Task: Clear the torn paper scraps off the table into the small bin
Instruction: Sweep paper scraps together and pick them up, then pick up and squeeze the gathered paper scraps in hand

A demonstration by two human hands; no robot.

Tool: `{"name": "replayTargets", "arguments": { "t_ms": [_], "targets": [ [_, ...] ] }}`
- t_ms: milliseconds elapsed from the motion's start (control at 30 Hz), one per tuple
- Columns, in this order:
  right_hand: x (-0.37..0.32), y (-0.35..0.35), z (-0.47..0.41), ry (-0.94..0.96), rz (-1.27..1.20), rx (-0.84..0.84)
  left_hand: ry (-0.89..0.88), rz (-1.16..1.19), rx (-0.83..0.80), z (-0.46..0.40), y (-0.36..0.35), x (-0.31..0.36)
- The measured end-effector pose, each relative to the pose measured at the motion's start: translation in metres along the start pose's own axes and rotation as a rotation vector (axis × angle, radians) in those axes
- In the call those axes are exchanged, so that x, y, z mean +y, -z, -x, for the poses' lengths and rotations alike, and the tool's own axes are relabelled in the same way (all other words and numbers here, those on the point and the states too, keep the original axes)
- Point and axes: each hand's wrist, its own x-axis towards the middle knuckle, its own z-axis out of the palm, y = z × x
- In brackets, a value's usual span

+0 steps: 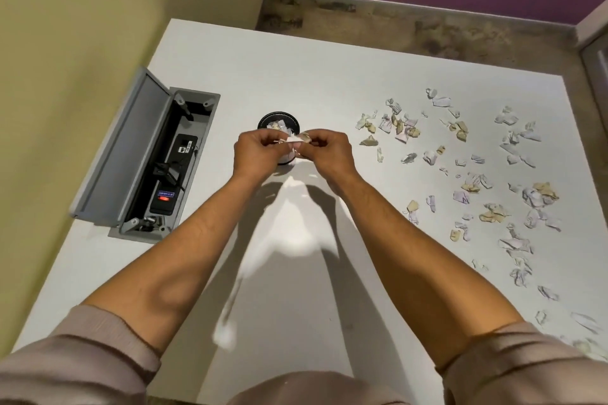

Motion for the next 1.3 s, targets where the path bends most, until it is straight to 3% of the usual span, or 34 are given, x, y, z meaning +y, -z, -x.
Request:
{"name": "replayTargets", "arguments": {
  "t_ms": [200,433,867,1000,1100,1300],
  "targets": [
    [-0.023,-0.016,-0.04,0.036,0.173,0.029,-0.034,-0.129,0.039,-0.043,0.005,0.01],
    [-0.034,-0.021,-0.059,0.085,0.537,-0.066,-0.162,-0.421,-0.045,-0.059,0.01,0.007],
    [-0.008,-0.01,-0.022,0.087,0.197,0.08,-0.216,-0.353,-0.176,-0.053,0.018,-0.011],
    [0.009,0.002,0.0,0.056,0.132,0.123,-0.272,-0.373,-0.009,-0.039,0.021,-0.015],
    [0.028,0.013,0.017,0.037,0.173,0.162,-0.32,-0.381,0.079,-0.009,0.018,-0.024],
    [0.074,0.044,0.069,0.046,0.357,0.157,-0.329,-0.502,-0.041,0.054,0.013,-0.097]
  ]
}}
